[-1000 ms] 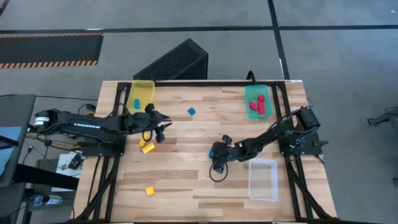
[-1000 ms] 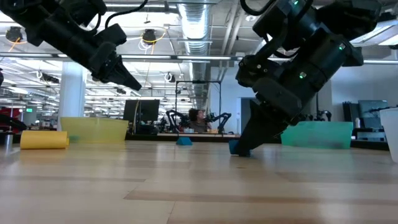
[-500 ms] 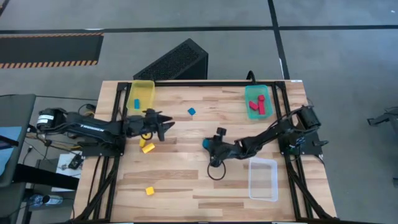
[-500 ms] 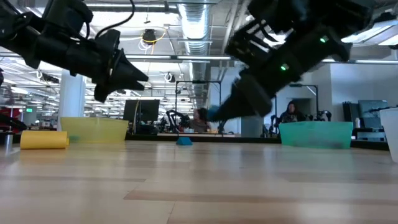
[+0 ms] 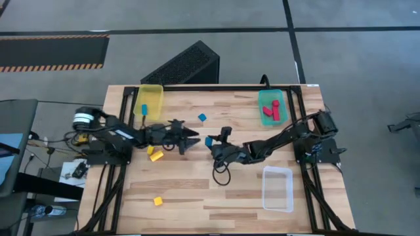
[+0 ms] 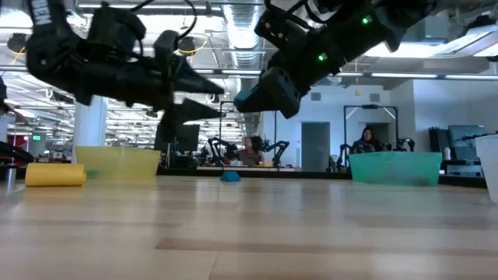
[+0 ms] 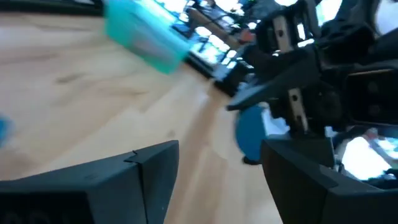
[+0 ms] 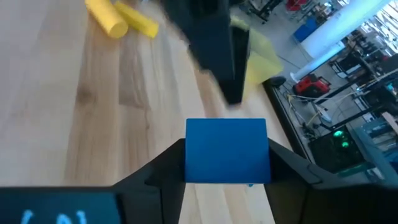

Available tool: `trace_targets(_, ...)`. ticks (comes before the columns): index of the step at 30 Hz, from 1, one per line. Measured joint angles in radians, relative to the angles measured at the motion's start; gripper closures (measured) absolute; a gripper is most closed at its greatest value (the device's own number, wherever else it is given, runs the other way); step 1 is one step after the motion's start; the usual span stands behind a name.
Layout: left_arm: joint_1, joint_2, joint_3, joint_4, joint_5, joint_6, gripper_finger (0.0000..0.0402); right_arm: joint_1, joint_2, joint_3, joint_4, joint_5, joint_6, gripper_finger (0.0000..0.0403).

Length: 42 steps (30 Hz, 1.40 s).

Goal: Sort & place blocks by color
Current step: Put the bottom blue block into the yellow bin

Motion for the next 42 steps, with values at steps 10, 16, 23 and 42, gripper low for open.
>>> trace_targets(10, -0.022, 0.200, 0.226, 0.010, 0.219, -0.128, 0.0186, 0.014, 0.000, 0.028, -0.017, -0.001, -0.037, 0.0212)
trace_targets(16, -0.025, 0.208, 0.239, 0.004, 0.231, -0.133, 0.0190, 0.025, -0.001, 0.029, -0.044, 0.037, -0.047, 0.0217)
trace_targets(23, -0.020, 0.207, 0.239, -0.034, 0.242, -0.120, 0.0234, 0.025, -0.001, 0.029, -0.054, 0.050, -0.057, 0.0215)
trace_targets(42, 0.032, 0.203, 0.238, -0.049, 0.192, -0.014, 0.0340, 0.049, -0.002, 0.028, -0.215, 0.140, 0.173, 0.0172)
